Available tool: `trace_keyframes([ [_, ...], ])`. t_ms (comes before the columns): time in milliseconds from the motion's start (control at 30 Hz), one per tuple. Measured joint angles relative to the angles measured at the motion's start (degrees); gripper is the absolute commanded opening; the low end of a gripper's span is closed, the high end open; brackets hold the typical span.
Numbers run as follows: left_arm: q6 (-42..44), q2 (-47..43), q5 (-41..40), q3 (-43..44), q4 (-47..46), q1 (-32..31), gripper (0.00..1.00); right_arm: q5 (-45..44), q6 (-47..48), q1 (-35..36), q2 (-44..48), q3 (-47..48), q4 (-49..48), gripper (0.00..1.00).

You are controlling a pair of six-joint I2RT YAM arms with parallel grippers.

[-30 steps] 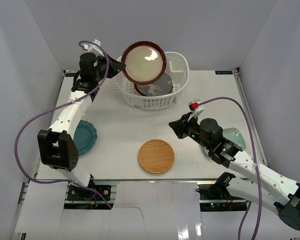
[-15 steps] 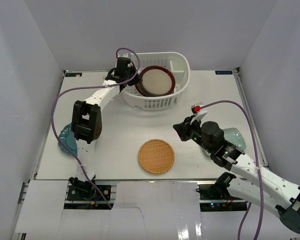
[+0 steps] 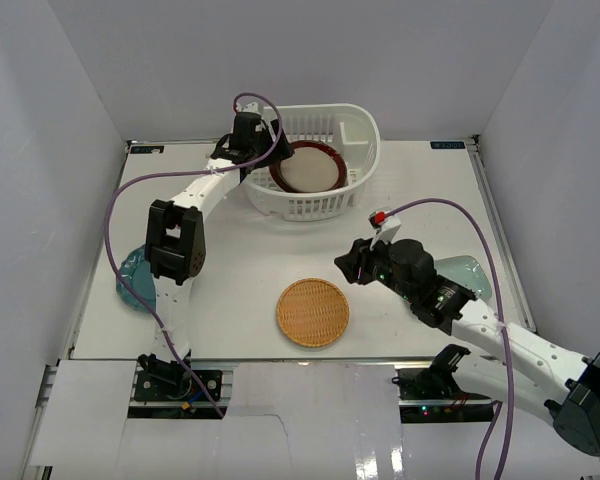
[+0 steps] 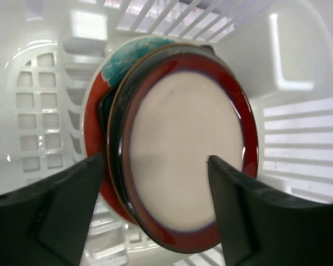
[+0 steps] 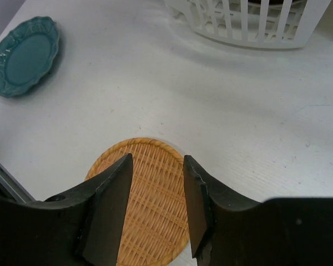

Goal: Place the plates into the plastic bin on the countertop

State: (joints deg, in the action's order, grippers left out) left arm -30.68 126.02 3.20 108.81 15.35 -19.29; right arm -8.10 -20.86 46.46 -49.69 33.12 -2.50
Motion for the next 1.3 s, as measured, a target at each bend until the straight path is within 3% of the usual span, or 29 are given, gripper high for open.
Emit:
trace_keyframes([
  [133, 0.39, -0.39, 0.74, 0.37, -1.25, -0.07, 0.98, 2.08, -0.11, 0.00, -3.56, 0.28, -0.15, 0.61],
  [200, 0.81, -1.31, 0.87, 0.35, -1.20, -0.07, 0.98, 3.08, -0.31, 0.00, -5.49, 0.76, -0.24, 0.72],
  [333, 1.66, -6.16, 0.87, -1.55, -2.08, -0.07, 0.98, 5.46, -1.16, 0.02, -9.27, 1.55, -1.77, 0.80],
  [567, 1.46, -31.67, 1.51, -19.52, -7.32, -0.07, 0.98, 9.77, -4.15, 2.91, -23.74, 7.19, -6.40, 0.79],
  [733, 1.99, -56.74, 1.66, -35.71, -10.88, -0.35, 0.98, 11.89, -7.08, 9.46, -37.83, 16.28, -9.42, 0.78],
  [900, 4.35, -74.36, 1.01, -46.82, -8.68, -0.48, 0.98, 16.98, -10.25, 14.10, -51.36, 27.65, -12.92, 0.74],
  [1067, 6.93, -81.94, 0.68, -52.83, -3.26, -0.48, 0.98, 21.68, -15.78, 14.69, -65.31, 38.80, -16.44, 0.69],
  [1300, 10.05, -85.59, 6.43, -58.86, -2.08, -0.57, 0.98, 26.36, -24.00, 14.47, -81.66, 53.27, -18.62, 0.67],
])
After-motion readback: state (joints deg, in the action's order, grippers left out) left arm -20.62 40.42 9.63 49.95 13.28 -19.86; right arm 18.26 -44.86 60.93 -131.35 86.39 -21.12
